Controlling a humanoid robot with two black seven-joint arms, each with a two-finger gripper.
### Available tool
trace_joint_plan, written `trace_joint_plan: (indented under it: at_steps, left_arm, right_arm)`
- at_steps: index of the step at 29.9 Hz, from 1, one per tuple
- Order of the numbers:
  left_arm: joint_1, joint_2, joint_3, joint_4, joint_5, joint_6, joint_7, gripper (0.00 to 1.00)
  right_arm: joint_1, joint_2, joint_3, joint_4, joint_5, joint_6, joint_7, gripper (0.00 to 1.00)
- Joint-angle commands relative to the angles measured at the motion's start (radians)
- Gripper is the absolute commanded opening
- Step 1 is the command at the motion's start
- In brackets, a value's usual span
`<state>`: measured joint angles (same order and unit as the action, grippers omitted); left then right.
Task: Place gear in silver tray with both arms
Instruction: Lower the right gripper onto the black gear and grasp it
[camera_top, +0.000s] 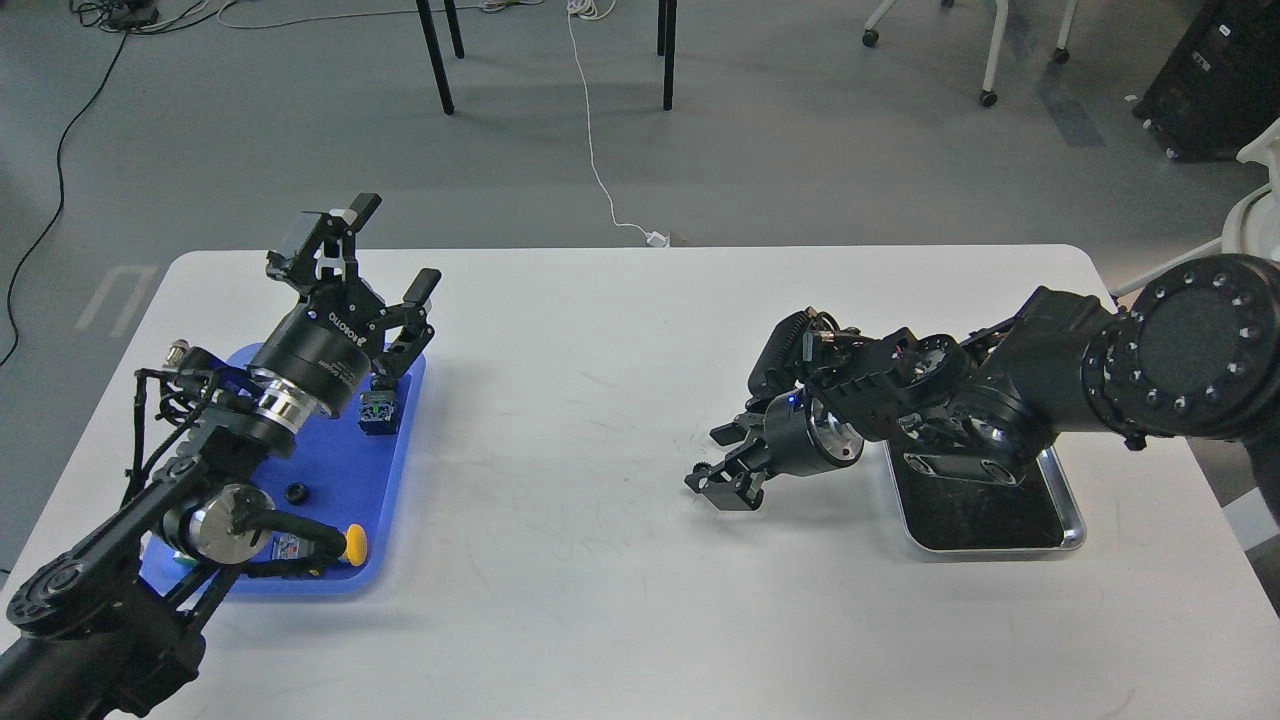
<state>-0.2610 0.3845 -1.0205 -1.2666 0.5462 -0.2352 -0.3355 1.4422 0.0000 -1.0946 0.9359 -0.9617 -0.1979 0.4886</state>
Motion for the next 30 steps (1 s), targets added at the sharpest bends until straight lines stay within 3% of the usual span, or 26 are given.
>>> trace_joint_plan:
  at_steps: [1,11,14,23,30]
  left_arm:
    - [0.003,0.000,-0.003,-0.001,0.000,-0.001,0.000,0.98]
    - [0.009,0.000,-0.010,-0.002,0.000,-0.001,0.000,0.98]
    - [0.009,0.000,-0.010,-0.002,0.000,-0.001,0.000,0.98]
    - [0.009,0.002,-0.010,-0.002,0.000,-0.001,0.000,0.98]
    - [0.009,0.002,-0.009,-0.002,0.000,-0.001,0.000,0.98]
  right_arm:
    - [-0.011,0.000,0.001,0.001,0.015,-0.011,0.000,0.62]
    - [-0.037,0.000,0.001,-0.022,0.018,-0.046,0.000,0.52]
    - [-0.046,0.000,-0.001,-0.031,0.018,-0.048,0.000,0.35]
    - [-0.046,0.000,-0.002,-0.035,0.018,-0.046,0.000,0.19]
    - [-0.045,0.000,-0.001,-0.034,0.018,-0.046,0.000,0.17]
